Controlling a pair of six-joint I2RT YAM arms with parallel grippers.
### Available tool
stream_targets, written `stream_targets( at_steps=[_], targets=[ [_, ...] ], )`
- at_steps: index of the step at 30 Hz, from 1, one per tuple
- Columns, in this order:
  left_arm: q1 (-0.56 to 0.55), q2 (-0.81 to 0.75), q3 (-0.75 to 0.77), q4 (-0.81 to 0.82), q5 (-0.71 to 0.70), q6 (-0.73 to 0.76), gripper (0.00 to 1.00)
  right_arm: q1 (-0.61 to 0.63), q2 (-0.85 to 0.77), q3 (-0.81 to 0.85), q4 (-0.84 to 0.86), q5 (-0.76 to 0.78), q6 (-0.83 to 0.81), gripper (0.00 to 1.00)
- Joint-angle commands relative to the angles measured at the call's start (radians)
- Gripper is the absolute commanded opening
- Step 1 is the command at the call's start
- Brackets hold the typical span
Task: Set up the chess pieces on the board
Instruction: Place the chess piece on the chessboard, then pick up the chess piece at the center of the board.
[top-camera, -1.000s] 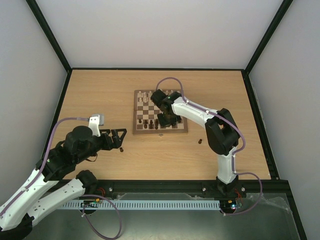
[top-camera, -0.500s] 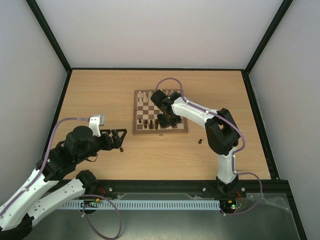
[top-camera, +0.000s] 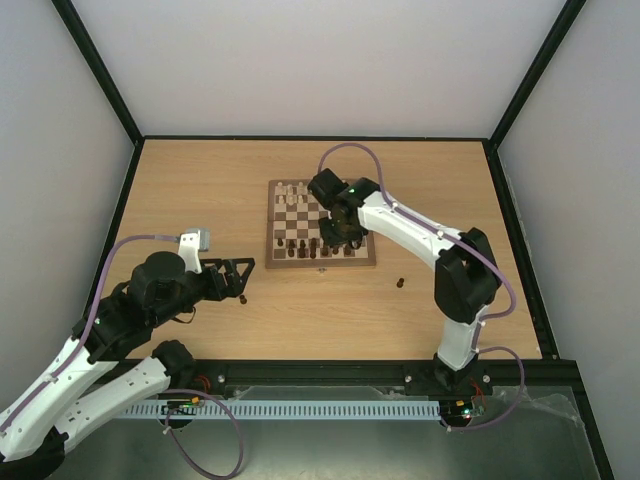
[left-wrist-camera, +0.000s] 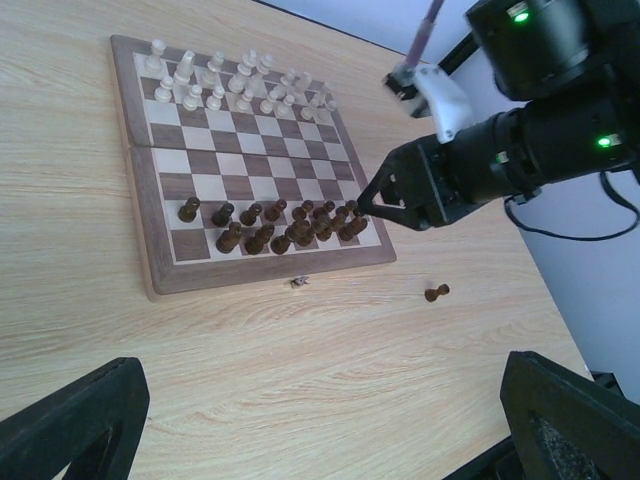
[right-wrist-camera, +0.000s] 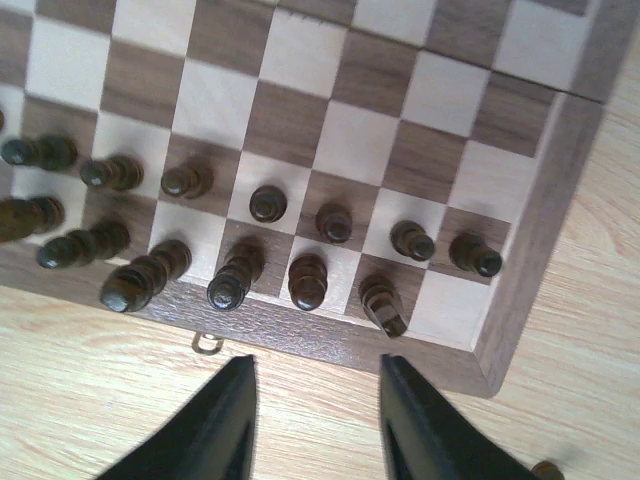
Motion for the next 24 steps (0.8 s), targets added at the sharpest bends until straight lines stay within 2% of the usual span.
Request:
stream_targets(
  at_steps=[1,4,7,8,9,15,18,24],
  targets=[
    [0.000,0.010,-0.007,0.026,0.009,0.003,0.99,-0.004,-0.112,-0.029,-0.056,0.062,0.045,0.38],
    [0.000,0.023,-0.002,0.028,0.007,0.010,0.99,-0.005,-0.204,-0.097,-0.032,0.084,0.083,0.53],
    [0.000,0.049,0.000,0.038,0.014,0.022,0.99,-0.005,-0.279,-0.172,-0.026,0.114,0.122,0.75],
    [0.000,0.057,-0.001,0.042,0.017,0.026,0.99,-0.006,-0.303,-0.205,-0.020,0.116,0.133,0.91],
    [0.001,0.067,-0.002,0.047,0.020,0.032,0.99,-0.006,-0.330,-0.234,-0.012,0.117,0.145,1.00],
    [0.001,0.131,-0.001,0.072,0.037,0.059,0.99,-0.037,-0.461,-0.447,0.058,0.160,0.258,0.99],
    [0.001,0.167,0.000,0.083,0.053,0.071,0.99,-0.094,-0.530,-0.560,0.113,0.096,0.273,0.99],
    [0.001,0.186,-0.015,0.100,0.068,0.082,0.99,-0.168,-0.552,-0.661,0.134,0.072,0.296,0.88]
  ],
)
